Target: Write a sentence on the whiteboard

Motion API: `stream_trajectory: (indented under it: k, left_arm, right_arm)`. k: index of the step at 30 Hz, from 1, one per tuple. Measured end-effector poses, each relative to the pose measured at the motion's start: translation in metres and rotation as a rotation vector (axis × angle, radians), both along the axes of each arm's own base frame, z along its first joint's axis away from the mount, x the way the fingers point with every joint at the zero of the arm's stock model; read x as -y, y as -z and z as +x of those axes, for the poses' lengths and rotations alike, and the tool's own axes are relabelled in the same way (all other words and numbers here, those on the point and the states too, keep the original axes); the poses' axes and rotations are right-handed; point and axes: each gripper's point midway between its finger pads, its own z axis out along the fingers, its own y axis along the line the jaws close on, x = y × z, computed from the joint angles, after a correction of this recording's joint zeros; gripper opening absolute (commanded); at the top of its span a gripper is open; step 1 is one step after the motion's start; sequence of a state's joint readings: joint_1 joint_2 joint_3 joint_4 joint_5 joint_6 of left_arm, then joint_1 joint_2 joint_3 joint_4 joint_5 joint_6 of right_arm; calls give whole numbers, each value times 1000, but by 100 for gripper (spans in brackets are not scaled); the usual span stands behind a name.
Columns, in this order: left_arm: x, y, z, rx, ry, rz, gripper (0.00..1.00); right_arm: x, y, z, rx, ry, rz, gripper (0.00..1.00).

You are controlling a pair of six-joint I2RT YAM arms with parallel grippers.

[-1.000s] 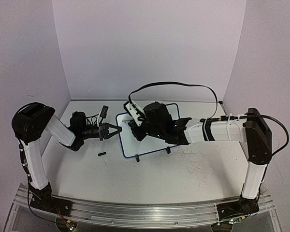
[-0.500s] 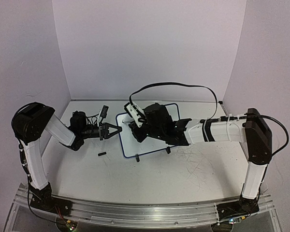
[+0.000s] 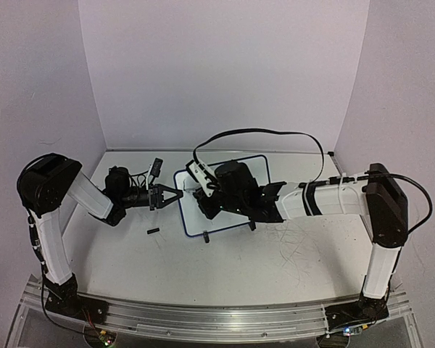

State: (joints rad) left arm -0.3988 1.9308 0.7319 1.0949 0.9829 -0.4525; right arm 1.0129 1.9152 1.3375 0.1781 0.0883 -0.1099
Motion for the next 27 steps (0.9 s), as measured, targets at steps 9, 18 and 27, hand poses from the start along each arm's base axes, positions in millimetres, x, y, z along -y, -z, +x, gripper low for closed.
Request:
stream_trajectory:
  k: [9,18,27]
  left_arm:
    - [0,0,0,1,1,2,0]
    - [0,0,0,1,1,2,0]
    - [0,0,0,3,1,2,0]
  right_arm:
    - [0,3,-3,-10,-1,1,0]
    - [0,7,-6,-18,-6,-9,0]
    - [1,6,-9,-21,-15,-3,0]
